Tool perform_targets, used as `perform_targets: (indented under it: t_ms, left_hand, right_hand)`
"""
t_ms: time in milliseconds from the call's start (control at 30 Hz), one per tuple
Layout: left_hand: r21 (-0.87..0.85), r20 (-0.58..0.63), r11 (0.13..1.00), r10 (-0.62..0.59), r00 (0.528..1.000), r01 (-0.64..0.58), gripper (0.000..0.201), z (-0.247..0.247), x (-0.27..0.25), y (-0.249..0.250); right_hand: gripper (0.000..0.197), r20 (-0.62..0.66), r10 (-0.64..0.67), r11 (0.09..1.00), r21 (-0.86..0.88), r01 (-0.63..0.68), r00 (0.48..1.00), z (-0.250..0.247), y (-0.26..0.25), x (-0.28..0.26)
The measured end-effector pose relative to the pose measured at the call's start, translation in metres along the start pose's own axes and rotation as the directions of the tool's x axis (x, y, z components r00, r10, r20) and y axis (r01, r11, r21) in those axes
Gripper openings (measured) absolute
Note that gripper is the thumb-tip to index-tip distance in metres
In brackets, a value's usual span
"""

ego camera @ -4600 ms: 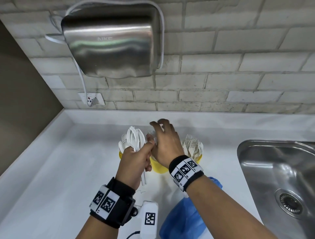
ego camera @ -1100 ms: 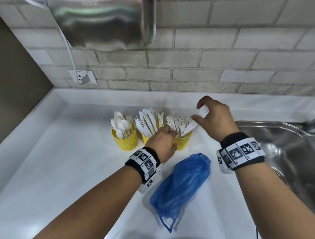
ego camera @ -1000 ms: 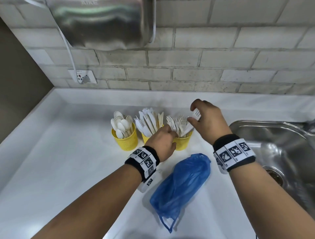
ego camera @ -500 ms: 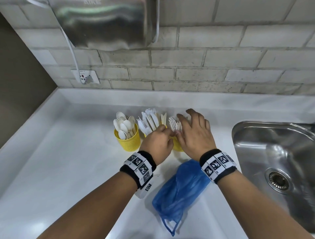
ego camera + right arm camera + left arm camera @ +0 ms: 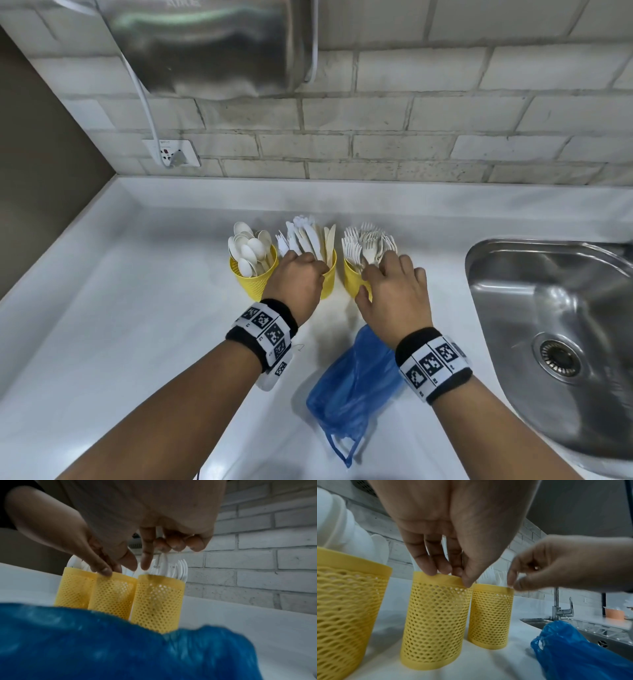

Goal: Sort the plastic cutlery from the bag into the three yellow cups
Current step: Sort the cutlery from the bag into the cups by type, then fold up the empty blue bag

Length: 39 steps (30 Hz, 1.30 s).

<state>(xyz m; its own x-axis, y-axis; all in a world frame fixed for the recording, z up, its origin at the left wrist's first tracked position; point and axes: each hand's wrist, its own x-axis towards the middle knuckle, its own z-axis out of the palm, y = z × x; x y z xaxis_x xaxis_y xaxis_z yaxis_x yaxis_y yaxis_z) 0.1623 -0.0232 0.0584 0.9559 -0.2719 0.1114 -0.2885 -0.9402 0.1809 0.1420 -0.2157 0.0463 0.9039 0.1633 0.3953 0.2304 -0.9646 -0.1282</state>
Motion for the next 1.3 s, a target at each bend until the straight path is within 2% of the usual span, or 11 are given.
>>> perform_targets:
  t_ms: [133, 333, 500, 667, 833, 867, 933, 1033, 1100, 1167, 1300]
  left_hand:
    - [0.006, 0.014, 1.000, 0.006, 1.000, -0.006, 0.030, -0.002, -0.001, 0.000]
    - [0.022, 0.009, 1.000, 0.014, 1.000, -0.014, 0.031, -0.005, -0.003, -0.001]
    - [-0.012, -0.010, 1.000, 0.013, 1.000, -0.013, 0.029, -0.005, -0.004, -0.003]
    - [-0.022, 0.013, 1.000, 0.006, 1.000, -0.006, 0.030, -0.009, -0.008, -0.005]
    - [-0.127, -0.124, 0.991, -0.045, 0.991, 0.030, 0.019, -0.019, -0.026, 0.007]
    - [-0.156, -0.103, 0.988, -0.035, 0.994, 0.019, 0.020, -0.021, -0.034, 0.013]
    - [-0.217, 0.083, 0.975, -0.038, 0.996, 0.056, 0.043, -0.022, -0.053, 0.030]
    - [-0.096, 0.428, 0.984, -0.097, 0.899, 0.152, 0.096, -0.004, -0.079, 0.053]
    - [0.030, 0.552, 0.991, -0.125, 0.824, 0.131, 0.112, 0.017, -0.092, 0.061]
    - [0.079, 0.595, 0.988, -0.152, 0.789, 0.131, 0.102, 0.033, -0.098, 0.065]
    - [0.046, 0.589, 0.989, -0.143, 0.796, 0.144, 0.043, 0.038, -0.095, 0.066]
  right_hand:
    - [0.012, 0.066, 0.048, 0.995, -0.094, -0.042, 0.997, 0.015, 0.006, -0.009]
    - [0.013, -0.026, 0.075, 0.995, -0.064, -0.077, 0.997, 0.010, 0.008, -0.004]
    - [0.014, 0.077, 0.110, 0.985, -0.140, -0.098, 0.991, 0.009, 0.009, 0.004]
    - [0.018, 0.114, 0.110, 0.982, -0.165, -0.090, 0.987, 0.002, 0.010, -0.001]
    - [0.014, 0.108, 0.119, 0.989, -0.103, -0.108, 0.987, -0.003, 0.008, -0.008]
    - [0.018, 0.083, 0.122, 0.991, -0.066, -0.117, 0.989, -0.005, 0.008, -0.009]
    - [0.025, 0.012, 0.157, 0.987, 0.045, -0.157, 0.988, -0.012, 0.006, -0.010]
    - [0.025, -0.050, 0.229, 0.952, 0.222, -0.212, 0.972, -0.022, 0.002, -0.018]
    - [0.025, -0.049, 0.232, 0.935, 0.286, -0.209, 0.972, -0.024, -0.002, -0.027]
    - [0.024, -0.028, 0.206, 0.925, 0.332, -0.185, 0.978, -0.024, -0.007, -0.039]
    - [0.027, 0.007, 0.154, 0.909, 0.391, -0.144, 0.988, -0.017, -0.015, -0.061]
